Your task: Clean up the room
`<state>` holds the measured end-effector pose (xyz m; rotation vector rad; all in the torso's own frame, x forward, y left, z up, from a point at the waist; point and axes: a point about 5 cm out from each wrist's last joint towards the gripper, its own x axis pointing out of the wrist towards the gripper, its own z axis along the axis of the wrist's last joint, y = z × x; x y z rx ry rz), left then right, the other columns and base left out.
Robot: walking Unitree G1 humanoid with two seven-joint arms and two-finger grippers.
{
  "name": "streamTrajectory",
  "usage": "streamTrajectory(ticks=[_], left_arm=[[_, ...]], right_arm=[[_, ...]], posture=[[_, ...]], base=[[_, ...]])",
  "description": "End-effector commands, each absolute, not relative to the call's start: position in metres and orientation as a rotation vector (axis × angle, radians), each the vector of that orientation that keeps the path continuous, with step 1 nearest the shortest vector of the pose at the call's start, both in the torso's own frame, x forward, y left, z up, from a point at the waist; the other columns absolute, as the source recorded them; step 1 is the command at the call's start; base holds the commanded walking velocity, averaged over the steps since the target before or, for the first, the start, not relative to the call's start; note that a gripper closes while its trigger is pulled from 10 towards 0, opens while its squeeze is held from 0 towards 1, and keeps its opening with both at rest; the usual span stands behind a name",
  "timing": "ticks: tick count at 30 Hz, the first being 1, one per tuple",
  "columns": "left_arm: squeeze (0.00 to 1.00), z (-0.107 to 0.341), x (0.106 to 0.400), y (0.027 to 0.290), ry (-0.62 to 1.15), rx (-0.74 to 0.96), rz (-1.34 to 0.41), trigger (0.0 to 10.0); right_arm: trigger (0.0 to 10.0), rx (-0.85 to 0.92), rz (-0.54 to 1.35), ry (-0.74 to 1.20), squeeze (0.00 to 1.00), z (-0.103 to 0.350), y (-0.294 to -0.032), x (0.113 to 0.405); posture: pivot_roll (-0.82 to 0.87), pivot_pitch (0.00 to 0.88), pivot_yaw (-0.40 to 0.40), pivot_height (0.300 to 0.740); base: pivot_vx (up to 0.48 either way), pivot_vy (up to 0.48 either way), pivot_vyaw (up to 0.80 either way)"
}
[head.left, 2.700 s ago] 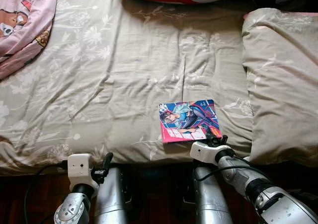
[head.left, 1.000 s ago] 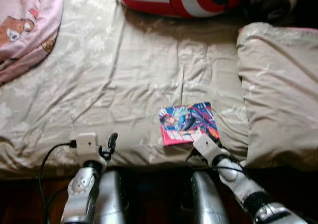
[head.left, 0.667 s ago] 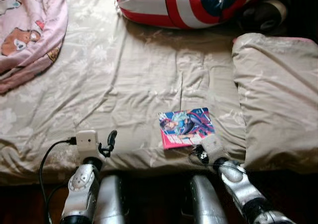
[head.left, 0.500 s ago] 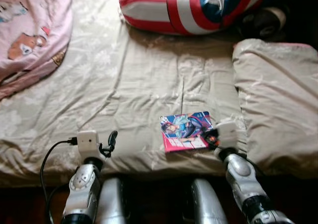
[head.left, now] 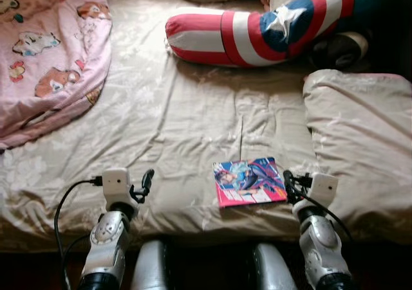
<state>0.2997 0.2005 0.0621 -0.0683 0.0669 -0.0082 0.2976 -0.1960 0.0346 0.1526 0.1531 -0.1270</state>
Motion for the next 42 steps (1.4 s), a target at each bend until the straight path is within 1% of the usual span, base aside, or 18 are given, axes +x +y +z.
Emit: streamTrajectory(ticks=[1,7,8,12,15,19,21,25,27,29,31,32,35,40,42], left_arm=[[0.00,0.057,0.297,0.201,0.080,-0.065,-0.013,10.0],[0.00,0.053,0.296,0.204,0.102,-0.058,-0.004,10.0],[0.00,0.053,0.296,0.204,0.102,-0.058,-0.004,10.0],[0.00,0.050,0.297,0.207,0.119,-0.060,0.015,10.0],[0.00,0.044,0.297,0.210,0.171,-0.034,0.020,10.0],[0.00,0.041,0.297,0.211,0.195,-0.015,0.011,10.0],[0.00,0.035,0.299,0.220,0.263,0.024,0.026,10.0],[0.00,0.032,0.297,0.224,0.279,0.027,0.037,10.0],[0.00,0.022,0.290,0.232,0.345,0.052,0.047,10.0],[0.00,0.006,0.278,0.239,0.452,0.116,0.035,10.0],[0.00,-0.005,0.267,0.242,0.513,0.117,0.038,10.0],[0.00,-0.005,0.267,0.242,0.513,0.117,0.038,10.0],[0.00,-0.020,0.250,0.245,0.576,0.097,0.054,10.0],[0.00,-0.040,0.224,0.247,0.685,0.089,0.051,10.0],[0.00,-0.043,0.221,0.248,0.704,0.091,0.053,10.0]], right_arm=[[10.0,0.170,-0.139,0.181,0.00,0.027,-0.199,0.291],[10.0,0.146,-0.110,0.240,0.00,0.016,-0.195,0.287],[10.0,0.146,-0.110,0.240,0.00,0.016,-0.195,0.287],[10.0,0.142,-0.116,0.282,0.00,0.007,-0.197,0.279],[10.0,0.126,-0.112,0.316,0.00,0.000,-0.198,0.275],[10.0,0.119,-0.119,0.342,0.00,-0.004,-0.200,0.271],[10.0,0.127,-0.161,0.413,0.00,-0.016,-0.208,0.261],[10.0,0.131,-0.168,0.429,0.00,-0.019,-0.210,0.258],[10.0,0.132,-0.164,0.473,0.00,-0.026,-0.210,0.252],[10.0,0.159,-0.191,0.537,0.00,-0.035,-0.212,0.243],[10.0,0.168,-0.209,0.585,0.00,-0.042,-0.214,0.236],[10.0,0.168,-0.209,0.585,0.00,-0.042,-0.214,0.236],[10.0,0.130,-0.209,0.659,0.00,-0.052,-0.217,0.221],[10.0,0.116,-0.196,0.742,0.00,-0.065,-0.215,0.203],[10.0,0.110,-0.198,0.755,0.00,-0.067,-0.215,0.200]], posture=[[0.05,0.114,-0.025,0.668],[0.06,0.128,-0.031,0.703],[0.06,0.128,-0.031,0.703],[0.05,0.133,-0.029,0.728],[0.05,0.134,-0.028,0.728],[0.05,0.131,-0.026,0.728],[0.05,0.119,-0.014,0.728],[0.05,0.113,-0.012,0.728],[0.05,0.105,-0.007,0.728],[0.05,0.099,-0.004,0.728],[0.04,0.092,-0.004,0.728],[0.04,0.092,-0.004,0.728],[0.05,0.084,-0.004,0.728],[0.05,0.070,-0.001,0.728],[0.05,0.070,0.000,0.728]], base=[[0.000,0.000,0.00],[0.000,0.000,0.00],[0.000,0.000,0.00],[0.000,0.000,0.00],[0.000,0.000,0.00],[0.000,0.000,0.00],[0.000,0.000,0.00],[0.000,0.000,0.00],[0.000,0.000,0.00],[0.000,0.000,0.00],[0.000,0.000,0.00],[0.000,0.000,0.00],[0.000,0.000,0.00],[0.000,0.000,0.00],[0.000,0.000,0.00]])
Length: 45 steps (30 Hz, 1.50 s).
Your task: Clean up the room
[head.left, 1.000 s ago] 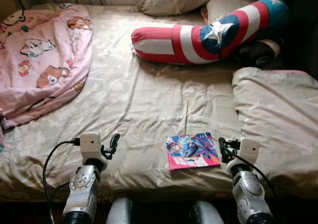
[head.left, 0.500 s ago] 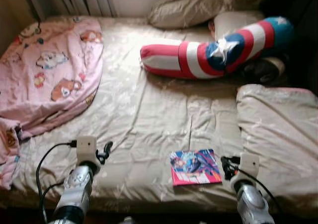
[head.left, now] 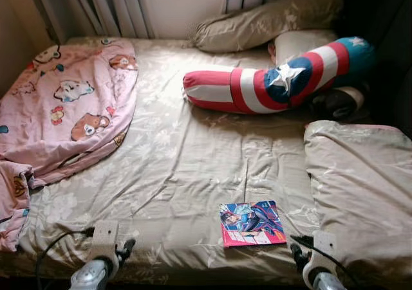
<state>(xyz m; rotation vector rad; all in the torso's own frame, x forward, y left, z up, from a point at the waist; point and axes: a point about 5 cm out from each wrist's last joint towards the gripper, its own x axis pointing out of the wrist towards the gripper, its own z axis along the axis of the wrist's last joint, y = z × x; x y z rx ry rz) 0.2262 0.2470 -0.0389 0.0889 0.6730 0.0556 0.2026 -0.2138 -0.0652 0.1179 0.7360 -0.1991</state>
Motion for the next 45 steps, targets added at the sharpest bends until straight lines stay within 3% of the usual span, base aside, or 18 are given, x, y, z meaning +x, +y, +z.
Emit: streamTrajectory(ticks=[1,12,22,24,32,33,45], left_arm=[[0.00,-0.047,0.217,0.248,0.735,0.085,0.055,10.0],[0.00,-0.078,0.178,0.231,0.988,0.102,0.007,10.0],[0.00,-0.079,0.183,0.219,0.983,0.041,0.015,10.0],[1.00,-0.079,0.183,0.219,0.983,0.037,0.025,10.0],[1.00,-0.080,0.176,0.230,1.001,0.030,0.072,10.0],[0.00,-0.080,0.176,0.230,1.001,0.030,0.070,10.0],[0.00,-0.083,0.178,0.212,1.003,-0.007,0.083,10.0]], right_arm=[[10.0,0.099,-0.204,0.773,0.00,-0.069,-0.216,0.196],[10.0,0.092,-0.191,0.894,0.00,-0.084,-0.213,0.172],[10.0,0.125,-0.156,0.926,0.00,-0.087,-0.205,0.169],[10.0,0.120,-0.146,0.927,0.00,-0.087,-0.204,0.169],[10.0,0.137,-0.157,0.929,0.00,-0.088,-0.202,0.168],[10.0,0.138,-0.157,0.930,0.00,-0.088,-0.202,0.168],[10.0,0.085,-0.112,0.919,0.00,-0.087,-0.199,0.170]], posture=[[0.05,0.067,-0.001,0.728],[0.05,0.080,-0.005,0.728],[0.05,0.119,-0.008,0.728],[0.06,0.121,-0.010,0.728],[0.06,0.121,-0.011,0.728],[0.06,0.119,-0.010,0.728],[0.06,0.097,-0.009,0.728]], base=[[0.000,0.000,0.00],[0.000,0.000,0.00],[0.000,0.000,0.00],[0.000,0.000,0.00],[0.000,0.000,0.00],[0.000,0.000,0.00],[0.000,0.000,0.00]])
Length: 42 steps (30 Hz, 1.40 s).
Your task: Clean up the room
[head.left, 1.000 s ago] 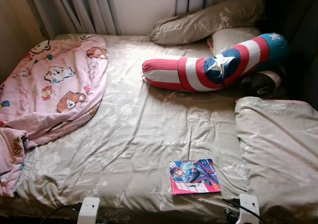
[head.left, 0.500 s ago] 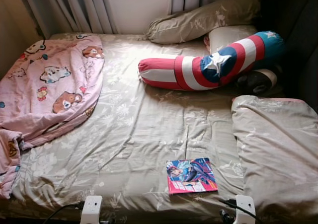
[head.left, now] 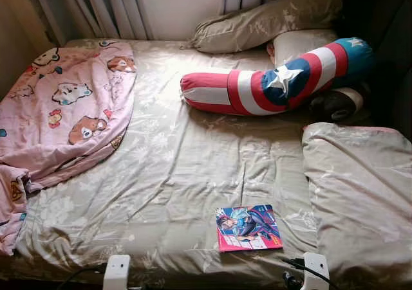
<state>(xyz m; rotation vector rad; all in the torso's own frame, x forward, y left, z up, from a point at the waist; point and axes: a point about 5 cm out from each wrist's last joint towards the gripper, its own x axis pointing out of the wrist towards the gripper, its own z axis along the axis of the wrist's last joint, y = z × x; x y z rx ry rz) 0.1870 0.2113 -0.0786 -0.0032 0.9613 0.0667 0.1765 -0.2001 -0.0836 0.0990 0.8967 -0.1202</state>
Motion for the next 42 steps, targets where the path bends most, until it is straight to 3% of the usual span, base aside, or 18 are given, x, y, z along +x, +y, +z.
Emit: streamTrajectory(ticks=[1,15,36,42], left_arm=[[0.00,-0.084,0.178,0.209,1.001,-0.009,0.082,10.0],[0.00,-0.086,0.178,0.200,1.005,-0.032,0.098,10.0],[0.00,-0.085,0.180,0.196,0.989,-0.070,0.118,10.0],[0.00,-0.085,0.180,0.196,0.992,-0.068,0.116,10.0]], right_arm=[[10.0,0.079,-0.102,0.919,0.00,-0.087,-0.198,0.171],[10.0,0.081,-0.092,0.917,0.00,-0.087,-0.194,0.172],[10.0,0.110,-0.118,0.909,0.00,-0.087,-0.192,0.172],[10.0,0.084,-0.107,0.909,0.00,-0.087,-0.188,0.174]], posture=[[0.06,0.096,-0.009,0.728],[0.06,0.082,-0.012,0.728],[0.07,0.126,-0.009,0.728],[0.08,0.124,-0.009,0.728]], base=[[0.000,0.000,0.80],[0.000,0.000,0.73],[0.000,0.000,0.00],[0.000,0.321,0.00]])
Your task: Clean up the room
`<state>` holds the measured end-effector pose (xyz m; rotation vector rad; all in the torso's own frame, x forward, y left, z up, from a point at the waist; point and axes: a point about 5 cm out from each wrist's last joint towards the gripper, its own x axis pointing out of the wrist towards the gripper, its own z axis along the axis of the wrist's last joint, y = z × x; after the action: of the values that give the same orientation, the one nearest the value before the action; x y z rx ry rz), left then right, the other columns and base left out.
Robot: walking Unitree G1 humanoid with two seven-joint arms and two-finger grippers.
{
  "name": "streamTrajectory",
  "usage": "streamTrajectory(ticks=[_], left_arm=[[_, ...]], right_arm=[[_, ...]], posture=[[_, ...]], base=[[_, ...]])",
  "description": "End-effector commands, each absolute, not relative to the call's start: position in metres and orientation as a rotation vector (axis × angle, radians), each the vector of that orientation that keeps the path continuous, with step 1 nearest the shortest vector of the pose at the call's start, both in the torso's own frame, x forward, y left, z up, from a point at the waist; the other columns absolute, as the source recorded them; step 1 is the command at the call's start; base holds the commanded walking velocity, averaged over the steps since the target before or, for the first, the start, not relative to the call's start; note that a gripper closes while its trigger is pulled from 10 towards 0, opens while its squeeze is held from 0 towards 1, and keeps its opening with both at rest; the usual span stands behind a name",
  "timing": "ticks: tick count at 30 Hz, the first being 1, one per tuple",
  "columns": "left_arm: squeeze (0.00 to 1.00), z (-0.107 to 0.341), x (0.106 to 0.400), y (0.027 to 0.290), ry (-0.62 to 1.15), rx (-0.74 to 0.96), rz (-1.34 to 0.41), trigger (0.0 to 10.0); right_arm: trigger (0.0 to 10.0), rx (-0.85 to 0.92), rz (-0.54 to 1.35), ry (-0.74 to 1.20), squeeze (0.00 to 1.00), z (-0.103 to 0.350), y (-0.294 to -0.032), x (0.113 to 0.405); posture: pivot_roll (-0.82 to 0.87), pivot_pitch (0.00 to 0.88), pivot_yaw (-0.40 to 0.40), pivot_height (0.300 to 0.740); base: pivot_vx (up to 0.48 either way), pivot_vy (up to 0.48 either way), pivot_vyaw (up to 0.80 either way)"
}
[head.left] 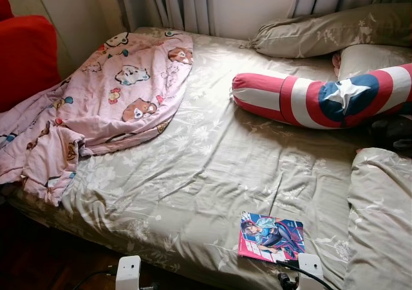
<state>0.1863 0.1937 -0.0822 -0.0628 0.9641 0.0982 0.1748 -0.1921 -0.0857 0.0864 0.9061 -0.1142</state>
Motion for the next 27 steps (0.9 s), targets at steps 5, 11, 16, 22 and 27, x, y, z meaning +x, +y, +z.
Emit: streamTrajectory(ticks=[5,11,16,22,27], left_arm=[[0.00,-0.085,0.180,0.197,0.994,-0.064,0.114,10.0],[0.00,-0.085,0.180,0.196,0.994,-0.064,0.115,10.0],[0.00,-0.085,0.180,0.196,0.995,-0.064,0.113,10.0],[0.00,-0.085,0.181,0.196,0.997,-0.057,0.108,10.0],[0.00,-0.085,0.181,0.196,0.996,-0.061,0.112,10.0]], right_arm=[[10.0,0.054,-0.067,0.925,0.00,-0.088,-0.177,0.175],[10.0,0.081,-0.083,0.923,0.00,-0.089,-0.176,0.173],[10.0,0.084,-0.098,0.923,0.00,-0.089,-0.182,0.170],[10.0,0.062,-0.094,0.941,0.00,-0.090,-0.185,0.169],[10.0,0.064,-0.093,0.941,0.00,-0.090,-0.185,0.169]], posture=[[0.08,0.123,-0.010,0.728],[0.08,0.122,-0.010,0.728],[0.08,0.118,-0.009,0.728],[0.08,0.112,-0.008,0.728],[0.08,0.111,-0.009,0.728]], base=[[0.000,0.432,0.32],[0.000,0.480,0.00],[0.000,0.480,0.00],[0.000,0.480,0.00],[0.000,0.480,0.00]])
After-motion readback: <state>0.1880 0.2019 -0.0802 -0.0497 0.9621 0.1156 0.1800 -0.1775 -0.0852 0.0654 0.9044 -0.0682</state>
